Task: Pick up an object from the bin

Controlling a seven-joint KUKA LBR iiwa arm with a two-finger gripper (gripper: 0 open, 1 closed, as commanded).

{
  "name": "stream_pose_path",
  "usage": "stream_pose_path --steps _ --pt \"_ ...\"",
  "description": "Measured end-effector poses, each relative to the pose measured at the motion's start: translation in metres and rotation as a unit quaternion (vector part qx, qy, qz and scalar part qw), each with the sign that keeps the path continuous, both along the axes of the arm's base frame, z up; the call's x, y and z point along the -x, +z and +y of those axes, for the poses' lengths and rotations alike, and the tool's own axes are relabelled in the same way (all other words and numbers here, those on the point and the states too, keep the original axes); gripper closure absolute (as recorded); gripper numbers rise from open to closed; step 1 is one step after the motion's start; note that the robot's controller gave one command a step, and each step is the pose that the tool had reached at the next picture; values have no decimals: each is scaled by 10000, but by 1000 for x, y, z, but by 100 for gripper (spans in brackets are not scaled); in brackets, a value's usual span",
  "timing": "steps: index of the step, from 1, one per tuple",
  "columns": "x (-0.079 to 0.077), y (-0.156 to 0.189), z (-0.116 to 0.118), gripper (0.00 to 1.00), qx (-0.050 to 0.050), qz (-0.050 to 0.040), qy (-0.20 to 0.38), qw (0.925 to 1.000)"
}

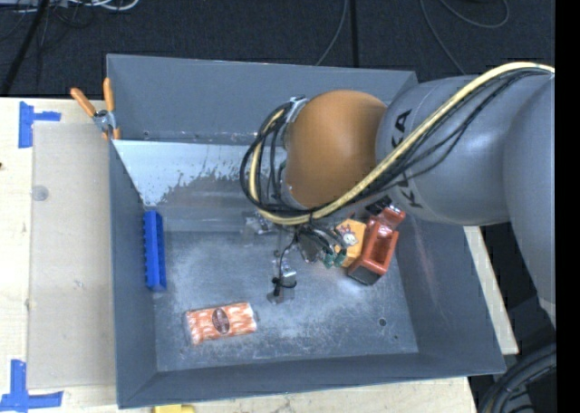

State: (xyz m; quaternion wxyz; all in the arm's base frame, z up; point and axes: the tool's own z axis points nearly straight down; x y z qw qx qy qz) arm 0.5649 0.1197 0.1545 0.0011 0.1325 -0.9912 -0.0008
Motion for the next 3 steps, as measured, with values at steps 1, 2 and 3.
stream_pose_path --steps 1,2,3 --pt "7 -6 24 0 11 -2 -137 9999" --pt "28 -45 40 0 0 -9 965 9953" --pt "64 -83 78 100 1 -28 1134 9935"
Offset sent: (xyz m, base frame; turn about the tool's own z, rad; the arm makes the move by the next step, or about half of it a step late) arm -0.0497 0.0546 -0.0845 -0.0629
